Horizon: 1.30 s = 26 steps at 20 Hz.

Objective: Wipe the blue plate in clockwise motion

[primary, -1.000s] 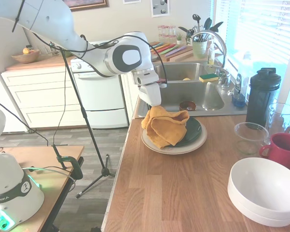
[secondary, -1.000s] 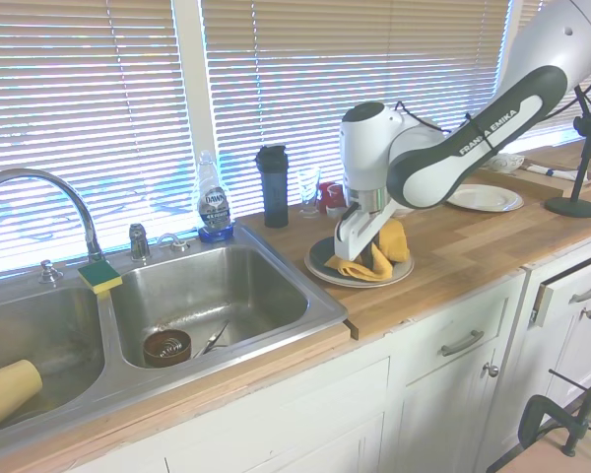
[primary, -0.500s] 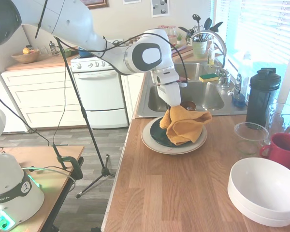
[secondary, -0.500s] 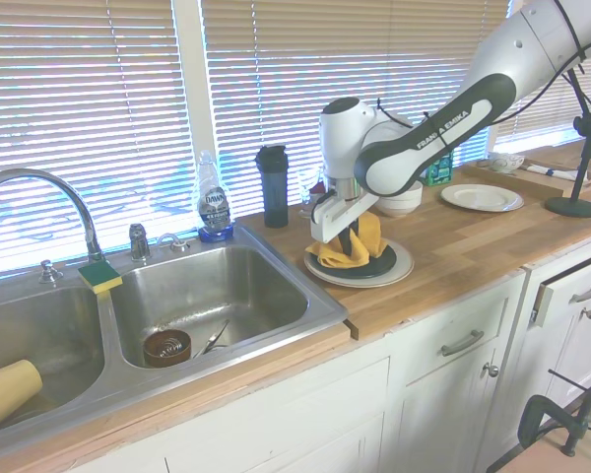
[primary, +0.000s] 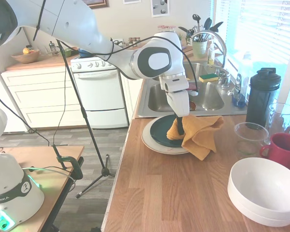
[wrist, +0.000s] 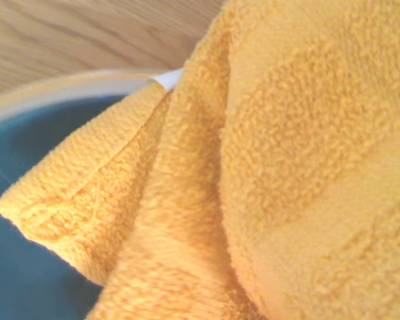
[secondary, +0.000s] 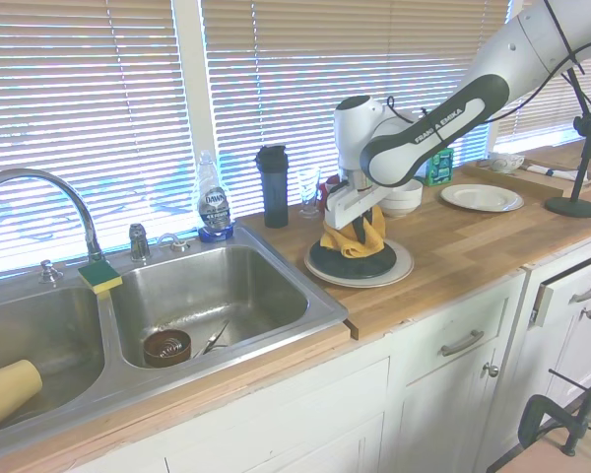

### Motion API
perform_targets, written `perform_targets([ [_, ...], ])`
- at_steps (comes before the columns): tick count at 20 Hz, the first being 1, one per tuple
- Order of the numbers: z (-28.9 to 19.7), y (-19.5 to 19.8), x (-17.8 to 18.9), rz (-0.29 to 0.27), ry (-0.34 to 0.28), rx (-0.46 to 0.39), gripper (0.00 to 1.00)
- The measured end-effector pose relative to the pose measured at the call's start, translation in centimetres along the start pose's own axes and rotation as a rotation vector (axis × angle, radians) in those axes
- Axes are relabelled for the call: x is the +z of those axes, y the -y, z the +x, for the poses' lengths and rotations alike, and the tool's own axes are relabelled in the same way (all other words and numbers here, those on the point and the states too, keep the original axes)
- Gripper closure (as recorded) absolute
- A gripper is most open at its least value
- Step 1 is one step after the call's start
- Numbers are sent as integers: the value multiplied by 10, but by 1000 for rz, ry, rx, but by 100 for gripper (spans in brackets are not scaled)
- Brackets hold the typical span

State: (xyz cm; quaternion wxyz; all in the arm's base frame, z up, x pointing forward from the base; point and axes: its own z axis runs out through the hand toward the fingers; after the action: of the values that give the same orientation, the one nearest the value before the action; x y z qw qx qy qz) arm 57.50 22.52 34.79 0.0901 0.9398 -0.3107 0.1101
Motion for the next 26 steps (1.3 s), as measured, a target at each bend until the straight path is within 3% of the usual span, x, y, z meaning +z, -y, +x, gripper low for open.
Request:
perform_targets([
  [12, -64, -30, -12, -3, 5, -79, 100],
  [21, -104, -13, -22, 16, 6, -120, 100],
  [26, -102, 0, -24, 30, 7, -113, 100],
])
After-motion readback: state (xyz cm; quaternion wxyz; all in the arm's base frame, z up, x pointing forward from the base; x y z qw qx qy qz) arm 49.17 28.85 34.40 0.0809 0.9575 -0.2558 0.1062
